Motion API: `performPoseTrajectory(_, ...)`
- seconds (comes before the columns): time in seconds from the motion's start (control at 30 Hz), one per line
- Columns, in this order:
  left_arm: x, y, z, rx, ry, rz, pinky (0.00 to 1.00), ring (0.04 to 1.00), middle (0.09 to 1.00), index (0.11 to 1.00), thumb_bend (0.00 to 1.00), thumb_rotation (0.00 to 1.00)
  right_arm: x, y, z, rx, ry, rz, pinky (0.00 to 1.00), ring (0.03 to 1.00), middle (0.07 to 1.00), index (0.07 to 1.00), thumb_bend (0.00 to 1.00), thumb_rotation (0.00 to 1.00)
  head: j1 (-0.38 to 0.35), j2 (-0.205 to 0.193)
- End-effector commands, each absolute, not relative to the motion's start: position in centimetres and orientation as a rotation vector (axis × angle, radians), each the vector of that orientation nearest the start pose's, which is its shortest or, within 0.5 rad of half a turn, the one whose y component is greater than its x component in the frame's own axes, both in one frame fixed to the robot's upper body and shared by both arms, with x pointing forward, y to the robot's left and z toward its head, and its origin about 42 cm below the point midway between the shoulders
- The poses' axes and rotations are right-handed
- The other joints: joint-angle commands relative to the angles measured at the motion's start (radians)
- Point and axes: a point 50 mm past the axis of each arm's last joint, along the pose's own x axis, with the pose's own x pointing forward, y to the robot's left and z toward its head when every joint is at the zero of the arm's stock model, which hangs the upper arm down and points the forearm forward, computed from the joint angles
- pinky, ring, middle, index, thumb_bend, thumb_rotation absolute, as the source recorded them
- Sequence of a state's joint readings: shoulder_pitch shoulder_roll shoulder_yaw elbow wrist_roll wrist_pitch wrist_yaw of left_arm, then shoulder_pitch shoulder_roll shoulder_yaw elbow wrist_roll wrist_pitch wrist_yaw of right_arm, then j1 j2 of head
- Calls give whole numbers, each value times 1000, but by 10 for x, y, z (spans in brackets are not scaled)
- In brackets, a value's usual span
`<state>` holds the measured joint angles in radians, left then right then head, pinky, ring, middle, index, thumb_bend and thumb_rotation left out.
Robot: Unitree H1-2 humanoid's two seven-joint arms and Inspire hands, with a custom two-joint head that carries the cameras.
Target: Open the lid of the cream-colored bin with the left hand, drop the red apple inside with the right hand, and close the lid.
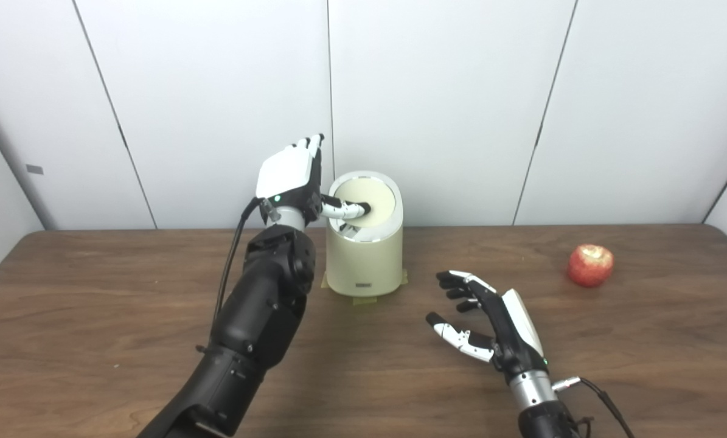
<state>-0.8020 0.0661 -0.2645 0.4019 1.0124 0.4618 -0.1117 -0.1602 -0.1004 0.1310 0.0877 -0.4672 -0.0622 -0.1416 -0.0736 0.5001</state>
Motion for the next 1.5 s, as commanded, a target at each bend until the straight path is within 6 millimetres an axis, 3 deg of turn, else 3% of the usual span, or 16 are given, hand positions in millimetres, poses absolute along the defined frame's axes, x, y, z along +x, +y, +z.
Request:
performPoseTrajectory(0.0, 494, 121, 268, 1264, -60, 23, 1000, 1000, 1000, 1000, 892, 133, 335, -198, 131, -561, -234, 19, 622, 716, 740, 735, 233, 322, -1, 1)
performPoseTrajectory(0.07, 493, 122, 268, 1185, -71, 48, 1000, 1000, 1000, 1000, 741, 479, 335, -197, 131, -559, -239, 15, 622, 716, 739, 733, 233, 305, -3, 1)
performPoseTrajectory(0.1, 492, 122, 268, 1145, -76, 58, 1000, 1000, 1000, 1000, 680, 713, 335, -197, 131, -559, -241, 13, 617, 713, 737, 732, 233, 296, -3, 2)
performPoseTrajectory(0.13, 492, 122, 269, 1108, -84, 70, 1000, 1000, 1000, 1000, 648, 835, 335, -197, 131, -560, -242, 11, 615, 711, 736, 731, 234, 291, -3, 2)
performPoseTrajectory(0.17, 491, 123, 270, 1059, -98, 76, 1000, 1000, 1000, 1000, 655, 933, 335, -197, 131, -562, -240, 10, 610, 708, 733, 730, 233, 286, -2, 2)
performPoseTrajectory(0.23, 490, 125, 274, 947, -126, 88, 1000, 1000, 1000, 1000, 693, 983, 336, -196, 130, -568, -237, 11, 612, 710, 736, 731, 231, 286, -5, -3)
performPoseTrajectory(0.43, 490, 141, 281, 510, -98, 31, 1000, 1000, 1000, 1000, 678, 1000, 341, -195, 126, -579, -231, 11, 622, 721, 747, 740, 229, 360, -5, -15)
performPoseTrajectory(0.7, 473, 172, 273, 172, -322, 51, 1000, 1000, 1000, 1000, 569, 1000, 346, -191, 122, -572, -207, 6, 631, 729, 754, 750, 232, 334, -11, -36)
performPoseTrajectory(0.83, 448, 194, 268, 93, -426, 63, 1000, 1000, 995, 990, 561, 1000, 348, -191, 121, -585, -222, -4, 623, 727, 752, 746, 244, 318, -9, -43)
performPoseTrajectory(0.97, 416, 215, 255, 38, -476, 88, 938, 939, 923, 913, 332, 897, 347, -193, 122, -597, -248, -15, 623, 726, 757, 747, 249, 307, -2, -44)
performPoseTrajectory(1.03, 403, 223, 247, -7, -484, 99, 903, 914, 898, 887, 277, 854, 347, -194, 124, -589, -264, -22, 614, 720, 756, 748, 251, 304, 2, -43)
performPoseTrajectory(1.2, 368, 245, 228, -62, -493, 124, 811, 830, 818, 786, 280, 770, 344, -196, 134, -548, -277, -53, 608, 720, 764, 755, 251, 327, 3, -38)
performPoseTrajectory(1.3, 350, 255, 217, -38, -475, 122, 798, 821, 821, 788, 303, 710, 342, -200, 148, -581, -324, -84, 591, 718, 760, 750, 321, 355, 10, -32)
performPoseTrajectory(1.33, 345, 257, 214, -33, -465, 122, 811, 822, 823, 788, 332, 689, 342, -201, 155, -598, -341, -99, 567, 698, 749, 746, 428, 300, 12, -30)
performPoseTrajectory(1.37, 341, 260, 211, -32, -455, 119, 811, 822, 823, 788, 332, 689, 342, -204, 164, -625, -354, -114, 567, 698, 749, 746, 428, 300, 11, -28)
performPoseTrajectory(1.47, 331, 267, 200, -20, -440, 95, 822, 821, 823, 786, 387, 681, 345, -219, 204, -831, -410, -135, 548, 676, 760, 775, 676, 278, 11, -28)
